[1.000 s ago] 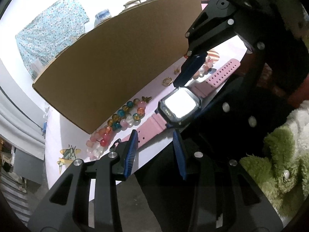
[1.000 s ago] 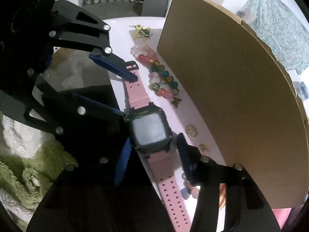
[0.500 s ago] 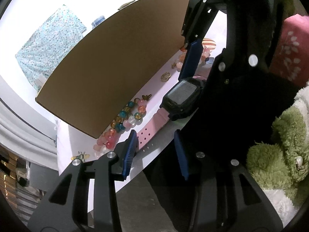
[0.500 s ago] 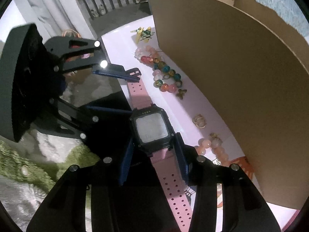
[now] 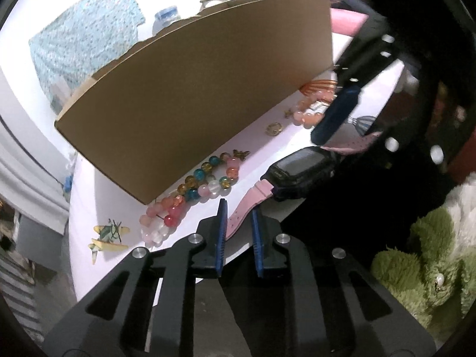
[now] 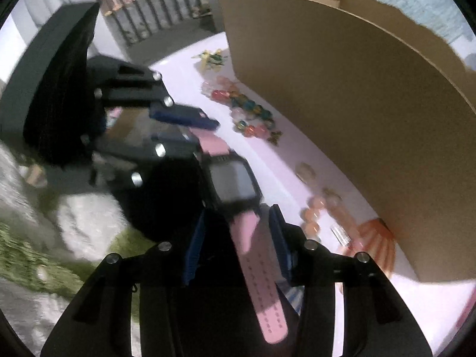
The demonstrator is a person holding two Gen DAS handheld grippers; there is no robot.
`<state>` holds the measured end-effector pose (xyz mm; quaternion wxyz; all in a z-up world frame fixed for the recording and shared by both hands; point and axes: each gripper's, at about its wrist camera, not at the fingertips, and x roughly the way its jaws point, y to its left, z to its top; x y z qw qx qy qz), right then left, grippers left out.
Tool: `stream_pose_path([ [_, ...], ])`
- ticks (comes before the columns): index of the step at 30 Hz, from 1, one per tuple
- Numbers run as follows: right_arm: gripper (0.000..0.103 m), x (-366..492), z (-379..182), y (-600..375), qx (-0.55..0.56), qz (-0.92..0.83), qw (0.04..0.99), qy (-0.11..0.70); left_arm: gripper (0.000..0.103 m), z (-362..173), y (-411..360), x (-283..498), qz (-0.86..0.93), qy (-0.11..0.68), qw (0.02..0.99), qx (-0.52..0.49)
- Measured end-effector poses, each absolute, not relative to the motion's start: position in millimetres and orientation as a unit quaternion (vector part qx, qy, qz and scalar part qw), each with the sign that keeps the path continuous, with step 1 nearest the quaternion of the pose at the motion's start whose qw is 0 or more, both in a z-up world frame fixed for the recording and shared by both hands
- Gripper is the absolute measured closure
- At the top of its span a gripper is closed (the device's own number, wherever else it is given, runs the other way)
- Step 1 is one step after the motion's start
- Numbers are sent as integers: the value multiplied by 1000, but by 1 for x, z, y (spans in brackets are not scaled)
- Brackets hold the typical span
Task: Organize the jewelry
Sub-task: 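Carry the watch into the cardboard box and open the right tool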
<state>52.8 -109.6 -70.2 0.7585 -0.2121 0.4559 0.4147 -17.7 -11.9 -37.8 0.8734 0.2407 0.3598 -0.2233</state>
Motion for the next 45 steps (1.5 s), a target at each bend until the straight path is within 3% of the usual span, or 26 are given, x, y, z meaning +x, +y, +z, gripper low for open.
stream_pose_path([
  [6, 60, 24, -79, -113, -266, 331, 805, 415, 88, -38, -7, -16, -218, 366, 875, 232],
  [8, 67, 14, -83, -115, -290, 293, 819, 398, 88, -38, -7, -17, -216, 367, 875, 229],
  [12, 94, 6, -83, -120, -286, 255, 837, 390, 89, -33, -7, -13, -212, 363, 878, 228],
  [13, 96, 5, -83, -121, -281, 243, 844, 387, 89, -33, -8, -14, -210, 359, 879, 231],
  [23, 99, -22, -62, -117, -245, 189, 891, 332, 99, -8, -11, -34, -201, 325, 896, 227],
  [35, 99, -18, 60, -129, -250, 129, 947, 153, 99, 118, 2, -25, -219, 207, 937, 180],
  [40, 99, 63, 94, -134, -217, 170, 938, 208, 99, 142, 3, 46, -235, 251, 927, 152],
  [45, 99, 163, 86, -148, -155, 210, 902, 345, 100, 119, 6, 148, -260, 393, 877, 90],
])
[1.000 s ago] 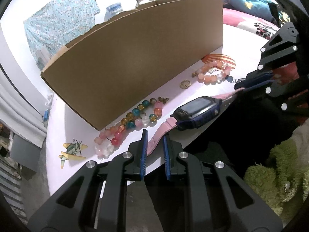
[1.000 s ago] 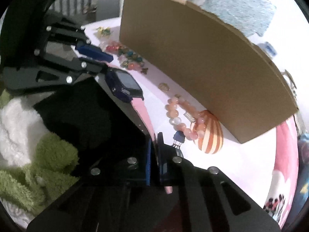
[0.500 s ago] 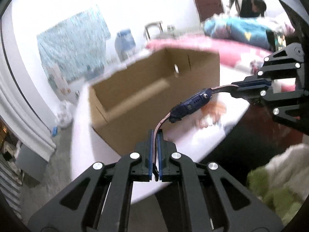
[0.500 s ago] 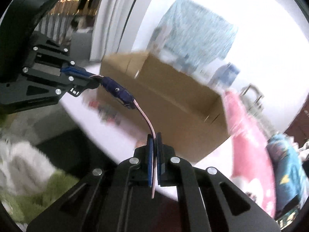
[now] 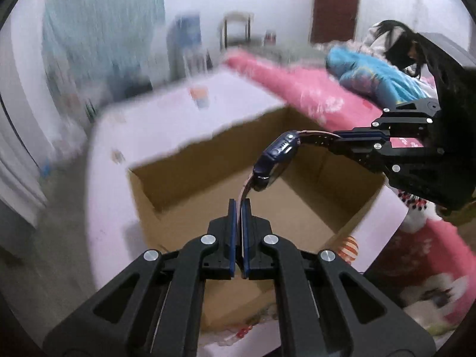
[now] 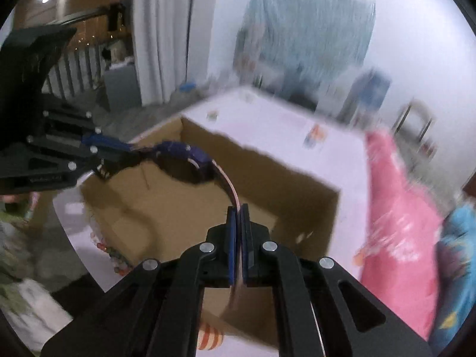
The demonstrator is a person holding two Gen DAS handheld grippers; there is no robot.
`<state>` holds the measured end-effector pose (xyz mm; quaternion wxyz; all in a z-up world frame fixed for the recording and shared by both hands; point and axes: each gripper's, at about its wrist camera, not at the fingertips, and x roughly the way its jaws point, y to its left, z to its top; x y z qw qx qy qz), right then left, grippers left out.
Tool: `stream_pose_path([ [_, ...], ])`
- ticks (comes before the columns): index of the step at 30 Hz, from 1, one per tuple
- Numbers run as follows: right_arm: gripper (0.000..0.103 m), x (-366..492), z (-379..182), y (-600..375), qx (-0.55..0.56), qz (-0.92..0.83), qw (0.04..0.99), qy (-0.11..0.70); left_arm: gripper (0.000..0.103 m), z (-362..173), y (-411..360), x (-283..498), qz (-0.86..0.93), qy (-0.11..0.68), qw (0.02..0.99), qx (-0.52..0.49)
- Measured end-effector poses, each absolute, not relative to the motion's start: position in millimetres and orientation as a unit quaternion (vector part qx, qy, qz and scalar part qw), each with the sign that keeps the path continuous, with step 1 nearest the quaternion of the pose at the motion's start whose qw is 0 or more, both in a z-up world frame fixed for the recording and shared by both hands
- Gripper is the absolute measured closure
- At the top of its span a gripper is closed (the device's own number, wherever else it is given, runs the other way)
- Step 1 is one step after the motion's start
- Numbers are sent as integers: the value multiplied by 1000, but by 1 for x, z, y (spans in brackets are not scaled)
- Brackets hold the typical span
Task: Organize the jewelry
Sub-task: 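Carry the watch into the cardboard box and open the right tool, then lift both tools out of the box back over the table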
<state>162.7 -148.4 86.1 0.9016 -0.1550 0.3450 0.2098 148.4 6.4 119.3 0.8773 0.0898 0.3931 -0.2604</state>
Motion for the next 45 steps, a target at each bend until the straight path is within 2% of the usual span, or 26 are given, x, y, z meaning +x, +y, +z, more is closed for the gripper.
stream_pose_path([
  [3, 99, 211, 61, -149, -133, 229, 862, 432, 100, 88, 3, 196, -250, 460, 847, 90],
  [6, 99, 245, 38, -142, -132, 240, 832, 482, 100, 64, 2, 230, -239, 504, 825, 92],
  [11, 99, 290, 15, -134, -122, 239, 798, 540, 100, 38, 4, 271, -215, 546, 806, 80],
  [14, 99, 301, 14, -133, -134, 214, 807, 534, 99, 38, 9, 282, -206, 543, 812, 68],
  [17, 98, 300, 20, -136, -128, 204, 818, 523, 86, 47, 11, 278, -207, 523, 824, 66],
  [18, 98, 297, 21, -138, -131, 199, 823, 515, 79, 51, 12, 275, -210, 512, 830, 67],
  [19, 94, 293, 25, -141, -137, 191, 831, 504, 72, 56, 13, 270, -210, 500, 837, 73],
  [23, 82, 270, 45, -143, -147, 177, 853, 469, 60, 77, 21, 244, -204, 468, 856, 81],
  [25, 67, 256, 63, -152, -144, 178, 867, 442, 47, 95, 33, 224, -205, 446, 868, 71],
  [26, 63, 242, 72, -156, -140, 177, 876, 426, 43, 105, 41, 211, -206, 432, 876, 65],
  [28, 42, 212, 90, -164, -129, 177, 893, 393, 30, 123, 59, 184, -208, 402, 890, 52],
  [30, 26, 174, 108, -177, -118, 161, 913, 355, 22, 134, 76, 158, -208, 382, 900, 36],
  [32, 19, 134, 116, -188, -108, 149, 927, 326, 18, 137, 95, 126, -213, 366, 906, 15],
  [34, 7, 93, 117, -196, -106, 128, 938, 304, 14, 129, 110, 97, -212, 361, 908, -5],
  [39, 7, 38, 87, -204, -101, 77, 939, 320, 13, 82, 124, 54, -169, 379, 909, -26],
  [45, 7, 13, 15, -194, -93, 22, 927, 364, 13, 2, 125, 46, -106, 452, 884, -48],
])
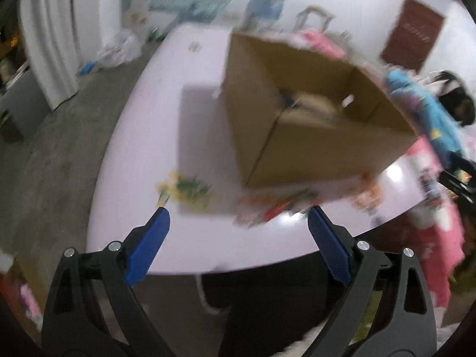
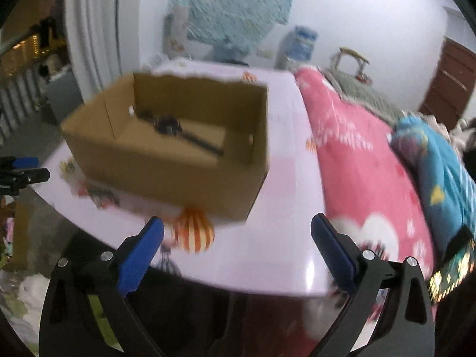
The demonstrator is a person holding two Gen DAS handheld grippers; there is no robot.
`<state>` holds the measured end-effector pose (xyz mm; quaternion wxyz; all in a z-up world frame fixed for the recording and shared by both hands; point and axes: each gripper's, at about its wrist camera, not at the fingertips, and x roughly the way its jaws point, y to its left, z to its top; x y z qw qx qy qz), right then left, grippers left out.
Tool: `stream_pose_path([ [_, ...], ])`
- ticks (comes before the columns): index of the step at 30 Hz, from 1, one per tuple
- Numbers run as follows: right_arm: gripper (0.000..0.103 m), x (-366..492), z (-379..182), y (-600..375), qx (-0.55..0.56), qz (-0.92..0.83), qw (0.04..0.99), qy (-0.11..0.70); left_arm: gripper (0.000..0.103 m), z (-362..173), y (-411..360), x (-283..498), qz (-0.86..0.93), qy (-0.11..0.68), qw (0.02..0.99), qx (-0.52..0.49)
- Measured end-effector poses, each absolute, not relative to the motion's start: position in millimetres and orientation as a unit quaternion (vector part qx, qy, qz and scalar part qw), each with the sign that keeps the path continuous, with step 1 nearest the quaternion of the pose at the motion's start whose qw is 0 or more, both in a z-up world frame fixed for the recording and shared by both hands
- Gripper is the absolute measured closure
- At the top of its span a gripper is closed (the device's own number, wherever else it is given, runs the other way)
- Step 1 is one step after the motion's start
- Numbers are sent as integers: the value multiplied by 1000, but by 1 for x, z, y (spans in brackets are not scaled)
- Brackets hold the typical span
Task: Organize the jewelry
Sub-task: 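Lift both tools out of the box back over the table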
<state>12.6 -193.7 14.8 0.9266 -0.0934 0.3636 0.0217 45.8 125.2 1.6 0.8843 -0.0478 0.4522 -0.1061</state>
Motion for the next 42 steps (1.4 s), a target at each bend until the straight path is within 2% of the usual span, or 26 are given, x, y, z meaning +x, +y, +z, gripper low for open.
stream_pose_path([
  [6, 7, 8, -39, -151, -110, 15, 911, 398, 13, -29, 140, 60, -70, 458, 883, -76],
  [10, 7, 9, -53, -131, -107, 40, 911, 397, 12, -43, 156, 75, -56, 460, 881, -93],
  [19, 7, 13, -51, -113, -99, 95, 921, 365, 8, -52, 132, 87, -27, 449, 893, 16],
  [31, 7, 20, -39, -116, -32, 154, 932, 326, 8, -51, 134, 87, -33, 458, 888, 14],
  [39, 7, 28, -41, -121, 29, 192, 919, 343, 8, -52, 134, 79, -32, 442, 896, 26],
  [42, 7, 29, -42, -116, 35, 203, 917, 343, 8, -43, 136, 69, -39, 409, 912, 25],
])
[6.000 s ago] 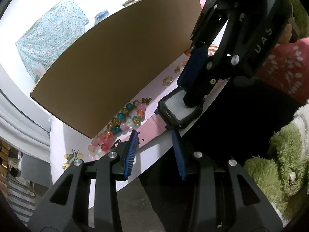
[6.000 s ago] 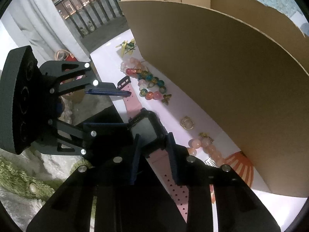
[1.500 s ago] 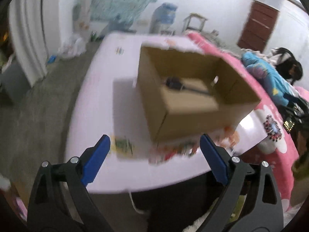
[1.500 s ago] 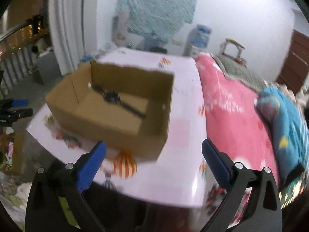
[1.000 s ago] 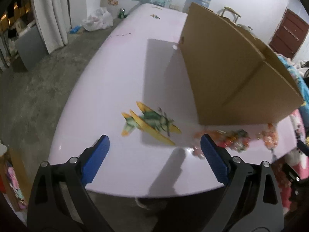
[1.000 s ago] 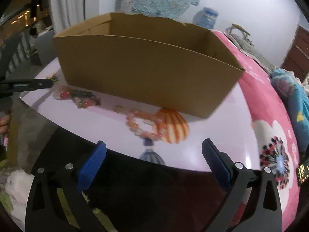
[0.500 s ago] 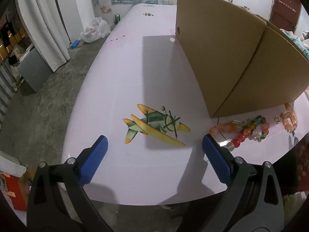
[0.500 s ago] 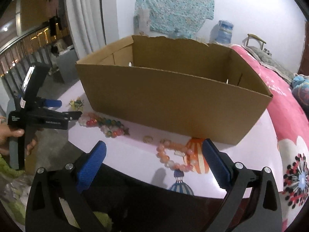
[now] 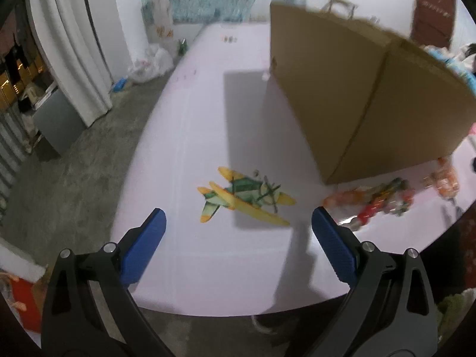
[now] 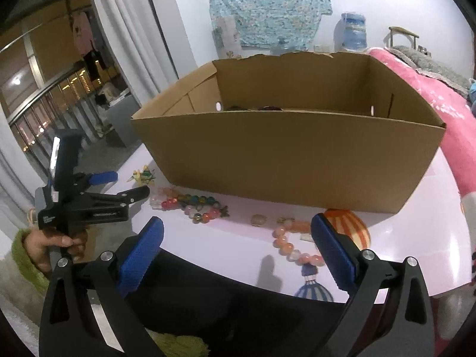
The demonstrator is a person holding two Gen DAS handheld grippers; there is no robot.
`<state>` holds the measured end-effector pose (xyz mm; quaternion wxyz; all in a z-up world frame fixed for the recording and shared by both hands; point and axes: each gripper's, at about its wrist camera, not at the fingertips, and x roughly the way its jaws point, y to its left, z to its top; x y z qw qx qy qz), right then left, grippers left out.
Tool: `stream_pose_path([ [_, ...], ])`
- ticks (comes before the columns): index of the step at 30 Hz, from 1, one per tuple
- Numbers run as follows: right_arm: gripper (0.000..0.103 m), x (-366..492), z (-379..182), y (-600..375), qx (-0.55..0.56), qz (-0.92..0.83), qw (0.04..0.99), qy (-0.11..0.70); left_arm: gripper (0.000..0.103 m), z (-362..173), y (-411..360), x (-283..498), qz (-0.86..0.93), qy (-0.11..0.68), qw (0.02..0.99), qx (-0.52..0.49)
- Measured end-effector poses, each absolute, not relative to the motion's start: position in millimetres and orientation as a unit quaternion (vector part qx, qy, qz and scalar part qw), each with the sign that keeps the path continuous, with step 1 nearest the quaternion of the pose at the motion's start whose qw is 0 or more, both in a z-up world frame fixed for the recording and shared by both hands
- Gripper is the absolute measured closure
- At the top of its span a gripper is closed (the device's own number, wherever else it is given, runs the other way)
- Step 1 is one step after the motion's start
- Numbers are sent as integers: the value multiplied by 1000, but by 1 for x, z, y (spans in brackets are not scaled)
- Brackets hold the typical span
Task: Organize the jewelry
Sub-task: 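Lift both tools out of the box back over the table, then grasp the multicolored bead bracelet with the right tool while the left tool grasps it too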
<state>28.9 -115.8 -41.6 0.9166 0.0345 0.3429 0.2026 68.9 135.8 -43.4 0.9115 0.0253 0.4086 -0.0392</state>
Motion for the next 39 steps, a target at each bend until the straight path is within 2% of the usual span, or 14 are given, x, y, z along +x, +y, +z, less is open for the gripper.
stream_pose_path([
  [3, 10, 29, -41, -111, 35, 213, 915, 340, 8, -27, 138, 52, -85, 361, 929, 5],
  [5, 13, 32, -42, -105, 33, 220, 913, 343, 16, -19, 131, 42, -116, 339, 933, 18],
  [6, 17, 34, -43, -102, 32, 222, 912, 344, 24, -16, 126, 38, -130, 334, 933, 27],
  [8, 22, 37, -45, -97, 30, 226, 909, 349, 30, -17, 113, 34, -156, 337, 927, 55],
  [9, 26, 38, -45, -95, 29, 228, 908, 351, 39, -20, 104, 33, -172, 343, 921, 71],
  [11, 33, 41, -48, -91, 28, 230, 904, 358, 47, -26, 94, 33, -193, 354, 911, 87],
  [13, 51, 45, -52, -86, 26, 228, 901, 368, 58, -30, 84, 34, -210, 362, 903, 97],
  [16, 65, 52, -59, -81, 32, 232, 890, 391, 64, -33, 75, 35, -219, 365, 898, 114],
  [19, 72, 58, -65, -77, 41, 232, 882, 408, 66, -37, 70, 42, -226, 376, 890, 124],
  [24, 76, 67, -71, -76, 60, 230, 871, 429, 67, -40, 62, 48, -230, 378, 885, 147],
  [29, 77, 74, -71, -71, 57, 222, 873, 432, 75, -42, 65, 45, -231, 378, 883, 153],
  [31, 78, 77, -71, -67, 49, 217, 873, 433, 81, -43, 64, 46, -231, 380, 882, 154],
  [36, 87, 79, -73, -59, 21, 198, 880, 432, 81, -46, 65, 47, -236, 375, 885, 144],
  [39, 87, 80, -71, -53, 1, 193, 884, 427, 82, -46, 67, 49, -239, 376, 885, 135],
])
